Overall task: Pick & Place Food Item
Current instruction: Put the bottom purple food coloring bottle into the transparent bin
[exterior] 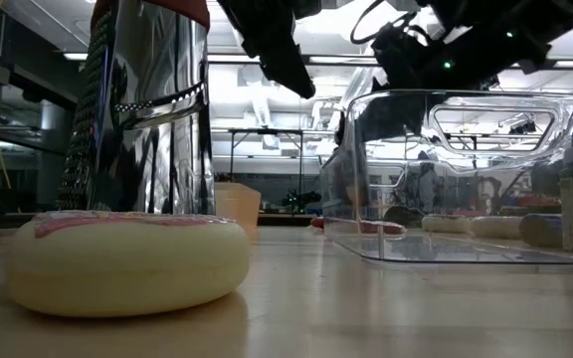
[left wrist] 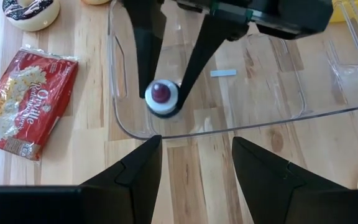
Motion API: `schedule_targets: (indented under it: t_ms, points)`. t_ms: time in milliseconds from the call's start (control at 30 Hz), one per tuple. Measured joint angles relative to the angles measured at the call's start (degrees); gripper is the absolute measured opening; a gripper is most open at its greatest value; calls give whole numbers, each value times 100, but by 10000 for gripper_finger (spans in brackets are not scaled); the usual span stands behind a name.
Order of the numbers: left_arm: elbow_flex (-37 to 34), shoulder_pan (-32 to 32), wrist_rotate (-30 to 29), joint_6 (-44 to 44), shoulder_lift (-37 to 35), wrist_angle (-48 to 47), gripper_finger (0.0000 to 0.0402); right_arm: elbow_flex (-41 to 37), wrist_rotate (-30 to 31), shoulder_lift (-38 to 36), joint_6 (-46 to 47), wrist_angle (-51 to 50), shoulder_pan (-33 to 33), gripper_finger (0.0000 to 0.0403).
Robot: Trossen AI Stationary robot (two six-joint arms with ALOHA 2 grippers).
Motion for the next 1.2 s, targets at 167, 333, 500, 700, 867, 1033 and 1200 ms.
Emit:
schedule_targets:
  t_ms: [167,333,500,700,867,1033,1200]
  points:
    - [0,0,0,-8,0,1,189,-319,266,-2,359,414,157,106]
    - [0,0,0,-17,0,0,189,-485,376,-4,520,647,195,106]
    - [0,0,0,-23,0,0,189,-489,363,-4,520,671,180,106]
    - [0,0,0,-23,1,0,189,-489,274,-4,621,667,106,113]
    - [0,0,2,-23,2,0,189,-489,271,42,644,683,105,111]
    - [0,0,2,-23,2,2,189,-489,275,344,768,799,107,114]
    - [0,0,2,-21,2,0,189,-494,282,535,667,1156,105,111]
